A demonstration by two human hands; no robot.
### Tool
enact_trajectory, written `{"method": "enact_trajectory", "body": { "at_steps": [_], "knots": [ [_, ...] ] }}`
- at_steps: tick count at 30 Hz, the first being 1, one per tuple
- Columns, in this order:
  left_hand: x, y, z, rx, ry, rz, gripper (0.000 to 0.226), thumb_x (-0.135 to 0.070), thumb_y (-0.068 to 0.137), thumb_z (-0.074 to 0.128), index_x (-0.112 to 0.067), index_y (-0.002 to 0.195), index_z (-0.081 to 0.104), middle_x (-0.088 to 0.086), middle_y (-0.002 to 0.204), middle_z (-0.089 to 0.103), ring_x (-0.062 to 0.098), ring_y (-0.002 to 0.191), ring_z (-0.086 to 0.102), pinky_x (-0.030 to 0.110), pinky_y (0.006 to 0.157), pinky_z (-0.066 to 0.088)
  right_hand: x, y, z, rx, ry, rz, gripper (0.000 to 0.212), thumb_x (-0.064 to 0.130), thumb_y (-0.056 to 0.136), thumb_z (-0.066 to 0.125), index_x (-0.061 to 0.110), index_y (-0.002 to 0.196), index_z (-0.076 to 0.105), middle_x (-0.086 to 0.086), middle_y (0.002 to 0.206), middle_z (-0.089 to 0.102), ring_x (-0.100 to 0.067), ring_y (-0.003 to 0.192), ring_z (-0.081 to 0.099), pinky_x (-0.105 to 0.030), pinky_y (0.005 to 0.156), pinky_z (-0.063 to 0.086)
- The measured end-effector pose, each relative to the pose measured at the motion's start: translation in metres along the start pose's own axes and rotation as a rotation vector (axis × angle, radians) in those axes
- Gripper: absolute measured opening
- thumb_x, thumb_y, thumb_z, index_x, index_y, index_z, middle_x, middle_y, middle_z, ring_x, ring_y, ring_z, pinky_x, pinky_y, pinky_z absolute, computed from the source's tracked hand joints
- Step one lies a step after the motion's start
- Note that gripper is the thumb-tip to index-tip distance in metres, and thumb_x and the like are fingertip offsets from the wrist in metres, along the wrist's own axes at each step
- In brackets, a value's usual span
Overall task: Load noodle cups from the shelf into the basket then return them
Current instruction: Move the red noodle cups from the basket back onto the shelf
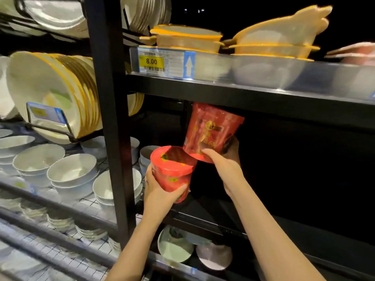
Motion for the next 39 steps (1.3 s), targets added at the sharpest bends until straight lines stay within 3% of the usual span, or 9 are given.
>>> {"method": "enact_trajectory", "body": {
  "at_steps": [3,8,15,22,31,35,39],
  "knots": [
    [0.004,0.001,0.004,0.031,0.018,-0.014,0.118,-0.066,0.043,0.069,-0.034,0.142,0.013,0.0,0.145,0.035,0.021,0.129,0.041,0.044,0.103,0.04,0.006,0.004,0.025,0.08,0.019,-0.06,0.09,0.013,0.074,0.077,0.024,0.144,0.022,0.01,0.119,0.048,0.005,0.092,0.052,0.0,0.064,0.043],
    [0.003,0.0,0.01,0.097,0.084,0.008,0.118,-0.064,0.044,0.07,-0.036,0.142,0.01,-0.001,0.143,0.039,0.019,0.122,0.049,0.039,0.096,0.046,-0.003,0.003,0.057,0.158,-0.068,-0.097,0.099,0.023,0.067,0.083,0.024,0.144,0.021,0.007,0.13,0.047,-0.005,0.111,0.049,-0.017,0.085,0.04],
    [0.007,-0.001,0.008,0.116,0.138,0.03,0.117,-0.063,0.048,0.07,-0.04,0.142,0.005,-0.002,0.142,0.042,0.019,0.121,0.051,0.044,0.093,0.048,-0.01,0.003,0.06,0.172,-0.141,-0.127,0.101,0.024,0.066,0.084,0.023,0.145,0.021,0.012,0.124,0.044,-0.002,0.107,0.048,-0.012,0.08,0.039],
    [0.006,0.006,0.008,0.13,0.134,0.032,0.115,-0.064,0.047,0.068,-0.04,0.141,0.007,-0.004,0.141,0.041,0.017,0.12,0.05,0.042,0.094,0.048,-0.014,0.012,0.064,0.169,-0.169,-0.106,0.103,0.027,0.063,0.085,0.025,0.144,0.023,0.004,0.137,0.045,-0.009,0.118,0.048,-0.032,0.098,0.043],
    [0.007,0.016,0.012,0.142,0.123,0.013,0.116,-0.06,0.049,0.07,-0.041,0.141,0.004,-0.003,0.139,0.041,0.016,0.12,0.049,0.039,0.093,0.049,-0.016,0.018,0.069,0.184,-0.179,-0.063,0.103,0.024,0.067,0.083,0.028,0.146,0.018,0.002,0.142,0.041,-0.017,0.128,0.044,-0.029,0.095,0.037],
    [0.007,0.016,0.01,0.15,0.149,0.012,0.118,-0.062,0.05,0.07,-0.038,0.143,0.002,-0.001,0.139,0.041,0.017,0.12,0.05,0.041,0.094,0.049,-0.021,0.011,0.062,0.217,-0.227,-0.04,0.102,0.029,0.068,0.082,0.029,0.147,0.016,0.001,0.145,0.039,-0.019,0.13,0.043,-0.035,0.103,0.038],
    [0.01,0.009,0.007,0.137,0.239,0.042,0.106,-0.052,0.066,0.071,-0.026,0.146,0.007,0.005,0.138,0.042,0.021,0.123,0.046,0.043,0.096,0.046,-0.025,-0.005,0.046,0.222,-0.366,-0.09,0.086,0.037,0.077,0.073,0.023,0.146,0.023,-0.001,0.145,0.04,-0.019,0.131,0.043,-0.029,0.098,0.039]
  ]
}}
Point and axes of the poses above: each hand's wrist, its own y-axis towards the middle knuckle, its own z-axis out of the palm, x = y × z, the point moved 8 cm from there along y, towards the middle knuckle
